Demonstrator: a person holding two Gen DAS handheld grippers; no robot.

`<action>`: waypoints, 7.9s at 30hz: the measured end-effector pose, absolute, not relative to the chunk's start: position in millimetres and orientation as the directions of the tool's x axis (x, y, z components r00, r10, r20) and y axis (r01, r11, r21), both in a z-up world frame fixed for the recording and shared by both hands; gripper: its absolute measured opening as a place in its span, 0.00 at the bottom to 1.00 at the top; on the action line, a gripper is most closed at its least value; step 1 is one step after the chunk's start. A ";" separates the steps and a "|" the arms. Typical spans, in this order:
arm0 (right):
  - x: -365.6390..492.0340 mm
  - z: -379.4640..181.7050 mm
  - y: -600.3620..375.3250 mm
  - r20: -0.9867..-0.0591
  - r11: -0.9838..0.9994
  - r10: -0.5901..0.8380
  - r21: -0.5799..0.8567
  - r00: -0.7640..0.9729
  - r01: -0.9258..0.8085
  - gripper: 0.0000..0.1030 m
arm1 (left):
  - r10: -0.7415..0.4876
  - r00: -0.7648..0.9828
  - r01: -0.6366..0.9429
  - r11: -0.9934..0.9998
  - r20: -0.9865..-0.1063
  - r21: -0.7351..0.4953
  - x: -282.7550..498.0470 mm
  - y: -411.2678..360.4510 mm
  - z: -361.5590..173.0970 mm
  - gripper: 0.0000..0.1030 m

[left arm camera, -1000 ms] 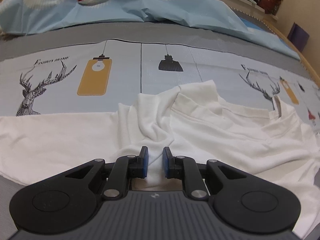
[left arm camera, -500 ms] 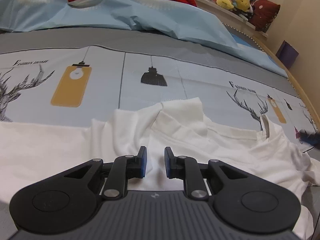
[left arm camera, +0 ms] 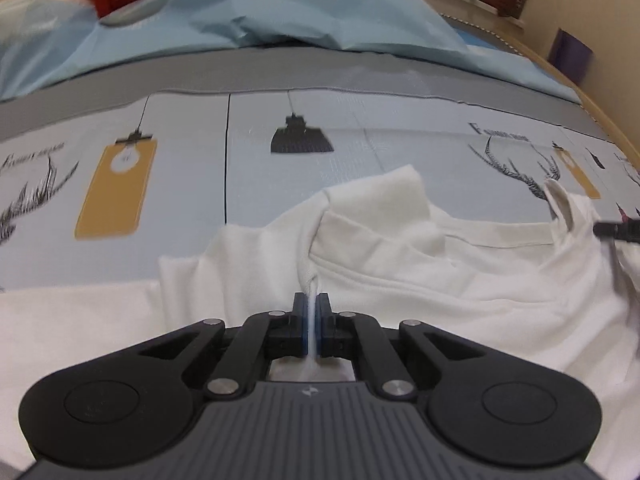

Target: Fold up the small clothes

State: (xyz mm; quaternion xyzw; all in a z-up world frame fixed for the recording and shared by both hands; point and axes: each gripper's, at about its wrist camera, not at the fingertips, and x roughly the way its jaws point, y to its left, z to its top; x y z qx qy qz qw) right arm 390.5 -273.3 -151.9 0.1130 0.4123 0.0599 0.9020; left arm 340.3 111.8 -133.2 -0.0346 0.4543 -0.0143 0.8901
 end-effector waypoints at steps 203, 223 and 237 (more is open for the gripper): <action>186.4 10.3 -193.6 -0.588 0.960 0.279 0.145 0.759 -0.241 0.15 | 0.394 0.521 -0.771 0.597 -0.757 -0.219 145.4 472.9 -125.4 0.45; 185.8 12.8 -228.9 -0.614 0.967 0.248 0.201 0.750 -0.156 0.15 | 0.570 0.603 -0.770 0.599 -0.558 -0.221 128.7 406.4 -7.3 0.02; 184.8 -4.4 -279.5 -0.662 0.951 0.191 0.308 0.724 0.032 0.15 | -0.393 0.685 0.196 0.910 -0.613 -0.365 232.3 -39.6 13.7 0.29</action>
